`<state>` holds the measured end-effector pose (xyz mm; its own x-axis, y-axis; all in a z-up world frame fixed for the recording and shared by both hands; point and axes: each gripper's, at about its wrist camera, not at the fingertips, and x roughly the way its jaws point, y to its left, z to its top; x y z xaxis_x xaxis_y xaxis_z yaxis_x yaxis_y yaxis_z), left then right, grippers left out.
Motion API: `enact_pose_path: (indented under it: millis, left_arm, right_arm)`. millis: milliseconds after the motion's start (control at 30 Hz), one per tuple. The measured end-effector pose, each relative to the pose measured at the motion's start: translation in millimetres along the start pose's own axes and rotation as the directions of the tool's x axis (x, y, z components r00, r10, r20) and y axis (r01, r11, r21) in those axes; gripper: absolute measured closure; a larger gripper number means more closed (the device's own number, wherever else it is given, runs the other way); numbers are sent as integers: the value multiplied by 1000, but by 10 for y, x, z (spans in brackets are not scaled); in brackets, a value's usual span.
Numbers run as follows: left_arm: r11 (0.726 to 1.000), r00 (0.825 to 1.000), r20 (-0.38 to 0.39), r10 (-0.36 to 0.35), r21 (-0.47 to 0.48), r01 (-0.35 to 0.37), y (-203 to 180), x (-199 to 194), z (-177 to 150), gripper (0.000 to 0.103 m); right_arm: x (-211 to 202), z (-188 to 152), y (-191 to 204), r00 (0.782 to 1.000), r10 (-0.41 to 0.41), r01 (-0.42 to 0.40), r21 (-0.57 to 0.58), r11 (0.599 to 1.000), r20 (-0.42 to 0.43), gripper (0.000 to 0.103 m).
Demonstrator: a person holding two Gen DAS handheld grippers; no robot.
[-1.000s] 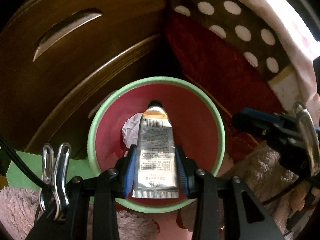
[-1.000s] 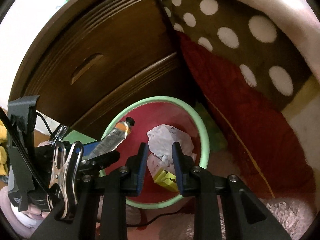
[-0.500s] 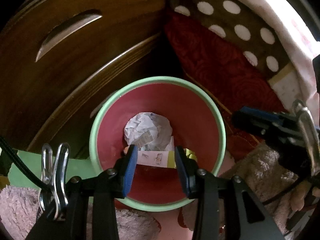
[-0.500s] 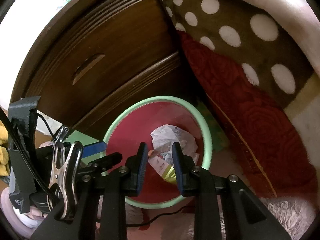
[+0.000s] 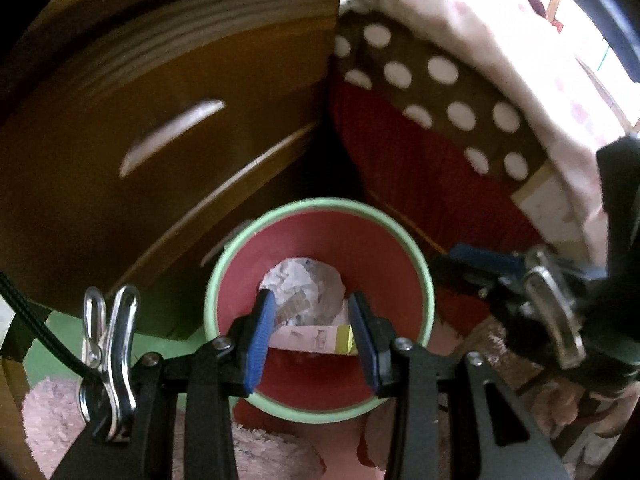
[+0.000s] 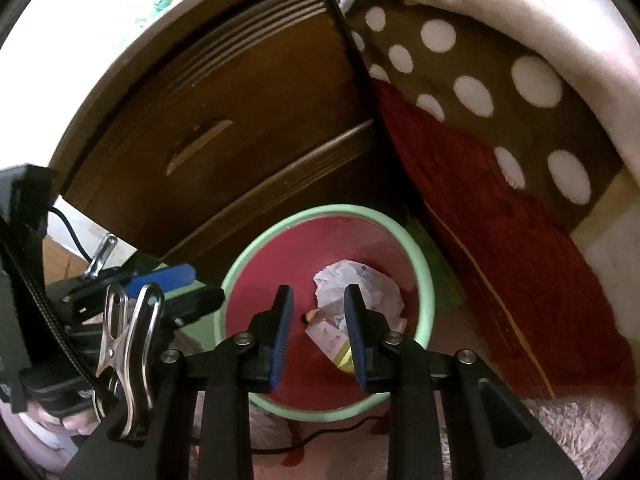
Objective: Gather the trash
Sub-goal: 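Raise both open tools from the bucket back toward the nightstand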
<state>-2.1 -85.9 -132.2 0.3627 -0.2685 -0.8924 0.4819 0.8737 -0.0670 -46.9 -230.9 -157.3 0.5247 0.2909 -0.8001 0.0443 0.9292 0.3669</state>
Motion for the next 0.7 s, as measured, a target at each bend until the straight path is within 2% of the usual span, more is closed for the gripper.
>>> enact_pose_path:
  millis: [200,467,567,700]
  left_arm:
    - [999,996,80,34,7,-35,1,-426,89,63]
    - [996,982,165,92,-3,-93,105,-983,310,63]
    - [993,975,186,120,-8,-121,209,-1107,430,63]
    - [993,973,201,117,-34,-113,439,-1244,616,63]
  right_arm:
    - [-108,-2,61,999,18,-18,-12,1000,38,76]
    - [-336,-19,216,994,42,-36,-64,997,96,76]
    - [-350,-11,253,994,58,-53,-52,997,93,75]
    - [-398,30,320,994,78,-76,-25,997,78,75]
